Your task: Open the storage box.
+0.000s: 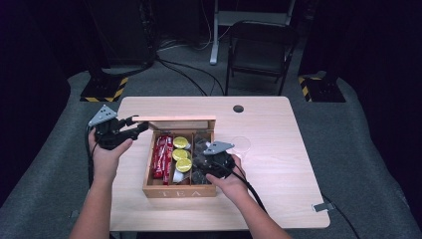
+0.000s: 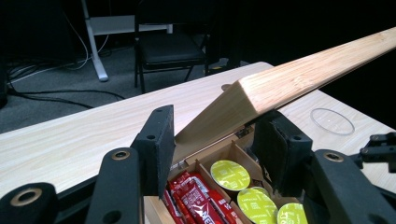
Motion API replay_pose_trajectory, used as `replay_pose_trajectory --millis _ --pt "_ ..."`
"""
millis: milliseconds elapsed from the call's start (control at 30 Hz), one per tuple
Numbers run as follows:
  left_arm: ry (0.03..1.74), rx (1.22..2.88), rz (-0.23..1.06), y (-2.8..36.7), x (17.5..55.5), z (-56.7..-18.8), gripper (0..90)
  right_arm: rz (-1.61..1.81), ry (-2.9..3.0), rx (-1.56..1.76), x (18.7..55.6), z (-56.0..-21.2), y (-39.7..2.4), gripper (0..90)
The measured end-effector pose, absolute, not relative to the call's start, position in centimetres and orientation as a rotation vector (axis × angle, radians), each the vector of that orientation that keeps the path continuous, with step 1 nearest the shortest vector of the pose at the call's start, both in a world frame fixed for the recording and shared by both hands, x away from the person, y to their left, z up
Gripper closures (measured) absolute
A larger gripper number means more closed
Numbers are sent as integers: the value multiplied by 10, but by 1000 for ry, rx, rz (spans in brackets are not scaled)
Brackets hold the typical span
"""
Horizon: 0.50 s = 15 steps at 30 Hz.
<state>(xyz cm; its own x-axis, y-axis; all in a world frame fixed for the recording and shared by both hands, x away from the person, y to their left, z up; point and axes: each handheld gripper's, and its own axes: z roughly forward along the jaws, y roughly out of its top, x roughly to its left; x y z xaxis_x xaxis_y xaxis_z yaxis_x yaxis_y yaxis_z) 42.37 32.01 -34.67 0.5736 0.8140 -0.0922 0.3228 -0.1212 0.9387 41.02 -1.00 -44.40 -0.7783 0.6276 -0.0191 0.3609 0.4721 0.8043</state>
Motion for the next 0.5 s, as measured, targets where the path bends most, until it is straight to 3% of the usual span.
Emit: replay_pose_trajectory --millis 500 --pt "953 1713 558 320 422 -347 488 1191 2456 768 418 -455 2 532"
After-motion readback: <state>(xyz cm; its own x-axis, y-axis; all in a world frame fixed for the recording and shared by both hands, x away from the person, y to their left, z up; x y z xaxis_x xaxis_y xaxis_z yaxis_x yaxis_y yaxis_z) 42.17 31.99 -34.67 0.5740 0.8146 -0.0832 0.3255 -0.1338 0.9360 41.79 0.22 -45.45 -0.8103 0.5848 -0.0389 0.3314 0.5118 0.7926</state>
